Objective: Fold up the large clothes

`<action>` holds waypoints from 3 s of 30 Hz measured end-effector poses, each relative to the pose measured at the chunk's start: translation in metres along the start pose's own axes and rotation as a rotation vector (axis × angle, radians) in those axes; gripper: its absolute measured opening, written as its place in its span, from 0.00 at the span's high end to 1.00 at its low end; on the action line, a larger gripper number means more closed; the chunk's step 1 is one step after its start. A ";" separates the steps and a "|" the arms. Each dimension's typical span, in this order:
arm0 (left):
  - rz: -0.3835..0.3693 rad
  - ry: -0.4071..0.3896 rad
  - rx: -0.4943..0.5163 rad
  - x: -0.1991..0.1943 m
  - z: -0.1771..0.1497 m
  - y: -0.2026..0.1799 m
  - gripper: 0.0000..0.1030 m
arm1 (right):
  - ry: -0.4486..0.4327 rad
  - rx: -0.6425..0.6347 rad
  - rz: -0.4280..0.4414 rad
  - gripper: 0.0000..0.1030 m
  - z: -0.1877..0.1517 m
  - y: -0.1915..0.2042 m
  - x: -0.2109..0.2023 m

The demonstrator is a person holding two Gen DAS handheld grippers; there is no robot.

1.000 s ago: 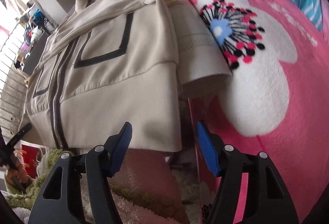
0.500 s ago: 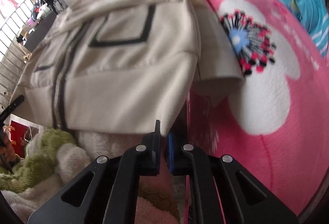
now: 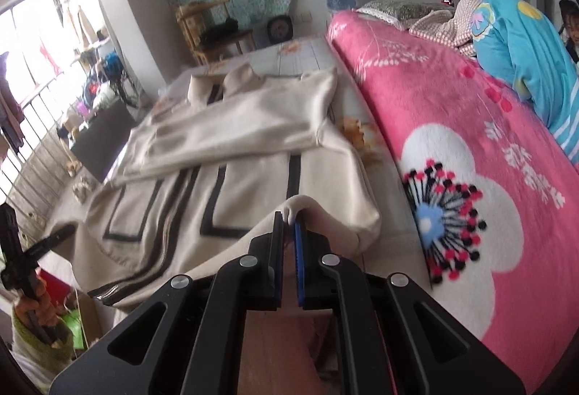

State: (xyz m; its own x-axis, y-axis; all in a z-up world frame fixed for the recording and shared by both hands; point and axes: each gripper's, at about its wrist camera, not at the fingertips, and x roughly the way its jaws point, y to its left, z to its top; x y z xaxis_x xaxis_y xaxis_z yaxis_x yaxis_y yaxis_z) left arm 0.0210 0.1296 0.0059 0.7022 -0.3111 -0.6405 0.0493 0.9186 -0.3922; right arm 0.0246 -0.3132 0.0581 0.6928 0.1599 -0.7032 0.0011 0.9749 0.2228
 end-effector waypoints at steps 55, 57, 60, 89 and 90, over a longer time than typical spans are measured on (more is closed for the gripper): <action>0.309 0.071 0.025 0.042 0.010 0.027 0.32 | 0.134 -0.035 -0.075 0.35 0.010 -0.046 0.099; 0.306 0.045 0.004 0.041 0.014 0.030 0.32 | 0.134 -0.035 -0.073 0.35 0.011 -0.046 0.099; 0.324 0.053 -0.012 0.050 0.020 0.040 0.32 | 0.135 -0.031 -0.067 0.35 0.010 -0.045 0.097; 0.367 -0.058 0.142 0.010 0.023 -0.001 0.92 | 0.103 -0.036 -0.095 0.85 0.026 -0.029 0.086; 0.357 -0.056 0.149 0.004 0.023 -0.003 0.92 | 0.096 -0.025 -0.082 0.85 0.027 -0.030 0.079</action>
State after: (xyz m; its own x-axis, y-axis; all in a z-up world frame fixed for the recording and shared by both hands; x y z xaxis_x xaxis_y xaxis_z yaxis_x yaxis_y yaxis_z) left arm 0.0395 0.1315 0.0196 0.7314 0.0448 -0.6804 -0.1055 0.9933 -0.0480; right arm 0.0993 -0.3342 0.0140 0.6186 0.0930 -0.7802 0.0358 0.9886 0.1462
